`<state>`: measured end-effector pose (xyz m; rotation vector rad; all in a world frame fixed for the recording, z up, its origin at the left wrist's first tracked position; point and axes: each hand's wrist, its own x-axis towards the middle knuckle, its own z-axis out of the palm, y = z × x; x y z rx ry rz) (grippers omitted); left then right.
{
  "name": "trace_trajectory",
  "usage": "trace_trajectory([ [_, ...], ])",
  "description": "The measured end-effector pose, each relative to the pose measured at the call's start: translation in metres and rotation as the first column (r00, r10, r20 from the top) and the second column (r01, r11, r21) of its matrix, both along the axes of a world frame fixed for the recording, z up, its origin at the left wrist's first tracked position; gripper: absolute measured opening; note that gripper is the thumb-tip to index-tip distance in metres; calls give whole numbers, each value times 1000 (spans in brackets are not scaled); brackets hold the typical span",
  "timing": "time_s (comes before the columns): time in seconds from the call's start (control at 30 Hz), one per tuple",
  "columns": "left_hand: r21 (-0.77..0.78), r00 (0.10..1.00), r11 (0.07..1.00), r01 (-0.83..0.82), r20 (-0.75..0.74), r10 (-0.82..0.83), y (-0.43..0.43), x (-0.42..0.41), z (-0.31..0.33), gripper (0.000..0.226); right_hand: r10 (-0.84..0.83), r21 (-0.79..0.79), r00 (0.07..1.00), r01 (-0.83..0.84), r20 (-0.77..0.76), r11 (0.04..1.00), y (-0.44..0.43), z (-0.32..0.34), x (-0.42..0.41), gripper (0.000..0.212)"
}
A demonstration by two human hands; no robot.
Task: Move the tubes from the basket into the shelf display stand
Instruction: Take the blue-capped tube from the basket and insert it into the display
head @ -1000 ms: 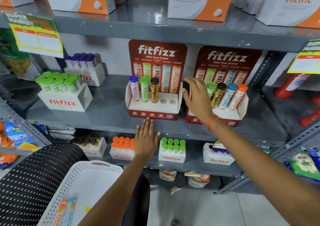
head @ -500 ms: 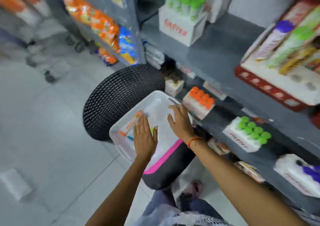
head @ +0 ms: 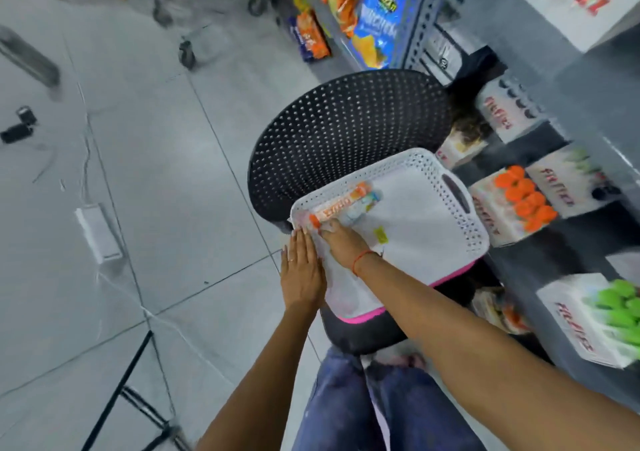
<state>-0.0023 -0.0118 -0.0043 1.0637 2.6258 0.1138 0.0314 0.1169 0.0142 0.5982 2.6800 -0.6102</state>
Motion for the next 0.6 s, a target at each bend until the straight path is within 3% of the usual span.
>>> trace_trajectory([
  [0.1,1,1000,1000,2,-1,-2,3,-1,2,57,-131,29,991,131,18,991,-6,2,4,29],
  [0.23,-37,999,999,31,-28,-32,-3,2,10,58,-200,235,977,211,-70,949,-5,27,36,12],
  [0.3,-50,1000,999,16,-10,-17,17,-2,16,59,-305,175,934,336,-184,925,14,47,52,14],
  [0.33,-41,1000,999,-3,8,3,17,-2,22,61,-378,102,883,418,-278,903,21,57,62,16],
  [0.4,23,943,946,323,-90,-320,83,39,70,63,-641,34,600,742,-478,669,63,132,154,17],
  [0.5,115,963,956,271,-43,-268,113,41,73,65,-657,-28,518,774,-549,633,75,157,176,22],
  [0.57,144,870,859,492,-80,-486,148,94,93,65,-749,-56,327,898,-577,436,71,195,247,26],
  [0.6,148,868,855,497,-70,-492,150,100,92,64,-774,-74,293,914,-561,399,70,197,254,27],
])
